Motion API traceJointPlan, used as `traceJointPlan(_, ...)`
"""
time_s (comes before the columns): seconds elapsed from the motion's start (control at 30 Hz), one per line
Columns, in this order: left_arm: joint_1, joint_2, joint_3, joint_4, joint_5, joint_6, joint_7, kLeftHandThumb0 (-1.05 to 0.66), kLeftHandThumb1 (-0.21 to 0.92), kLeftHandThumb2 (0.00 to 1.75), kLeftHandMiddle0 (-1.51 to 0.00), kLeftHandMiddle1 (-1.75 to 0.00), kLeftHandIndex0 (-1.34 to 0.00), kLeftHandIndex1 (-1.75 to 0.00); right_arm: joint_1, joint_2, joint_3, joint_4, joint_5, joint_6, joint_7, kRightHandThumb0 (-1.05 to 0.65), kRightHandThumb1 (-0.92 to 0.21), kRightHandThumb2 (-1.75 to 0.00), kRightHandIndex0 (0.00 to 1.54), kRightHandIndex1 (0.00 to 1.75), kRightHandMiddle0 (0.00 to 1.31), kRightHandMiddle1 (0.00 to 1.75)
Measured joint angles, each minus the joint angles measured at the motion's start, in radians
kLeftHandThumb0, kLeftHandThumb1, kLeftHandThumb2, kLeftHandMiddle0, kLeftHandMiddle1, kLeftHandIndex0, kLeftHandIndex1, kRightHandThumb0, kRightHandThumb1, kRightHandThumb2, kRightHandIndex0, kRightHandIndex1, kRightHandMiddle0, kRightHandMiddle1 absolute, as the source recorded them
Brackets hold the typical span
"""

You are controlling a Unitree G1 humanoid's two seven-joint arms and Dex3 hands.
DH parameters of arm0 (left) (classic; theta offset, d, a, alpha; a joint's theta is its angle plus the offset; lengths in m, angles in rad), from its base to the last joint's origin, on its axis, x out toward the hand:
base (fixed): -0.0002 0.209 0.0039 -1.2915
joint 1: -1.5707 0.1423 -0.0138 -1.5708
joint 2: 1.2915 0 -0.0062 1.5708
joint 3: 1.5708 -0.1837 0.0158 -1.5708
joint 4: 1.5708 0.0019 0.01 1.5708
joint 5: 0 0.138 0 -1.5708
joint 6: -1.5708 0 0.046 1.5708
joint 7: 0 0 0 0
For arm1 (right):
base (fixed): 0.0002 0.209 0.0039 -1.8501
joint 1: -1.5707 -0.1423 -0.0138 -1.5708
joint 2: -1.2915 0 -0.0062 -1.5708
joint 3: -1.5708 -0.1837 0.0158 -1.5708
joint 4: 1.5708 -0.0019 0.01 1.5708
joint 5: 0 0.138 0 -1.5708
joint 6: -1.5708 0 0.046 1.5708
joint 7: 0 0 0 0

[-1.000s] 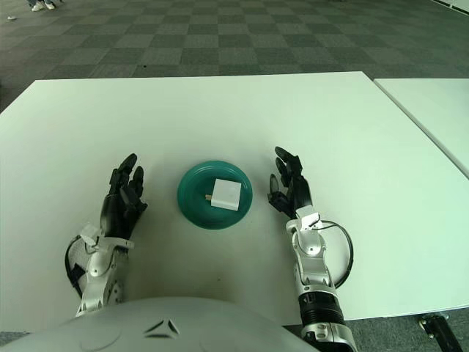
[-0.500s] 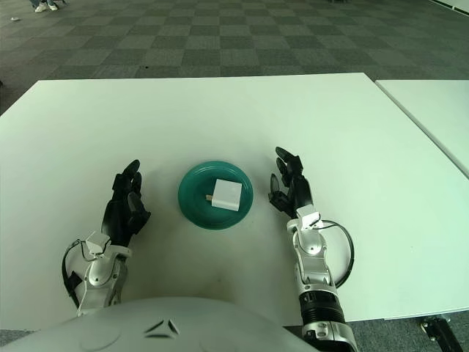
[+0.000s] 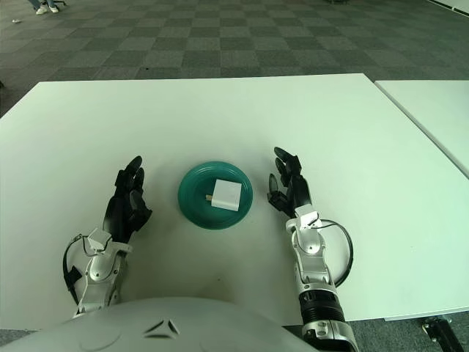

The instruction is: Put the charger into the plate.

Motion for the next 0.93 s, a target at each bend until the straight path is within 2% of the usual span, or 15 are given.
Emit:
traceJointPlan(0.43,-0.012,0.007,0.000,0.011,-0.008,0.000,-0.021,-0.97,0.92,1.09,-0.05,0.00,0.00,-0.27,0.000,-0.002,0.019,0.000,-0.025,-0.006,-0.026,-0.79,-0.92,-0.82,0.17,0.00,0.00,0.56)
traceJointPlan(0.93,-0.021,0.008,0.001,0.025,-0.042,0.002,-0.065,-0.96,0.92,1.10,-0.05,0.00,0.00,-0.27,0.002,-0.004,0.029,0.000,-0.028,-0.011,-0.035,-0.79,-0.92,-0.84,0.17,0.00,0.00,0.56)
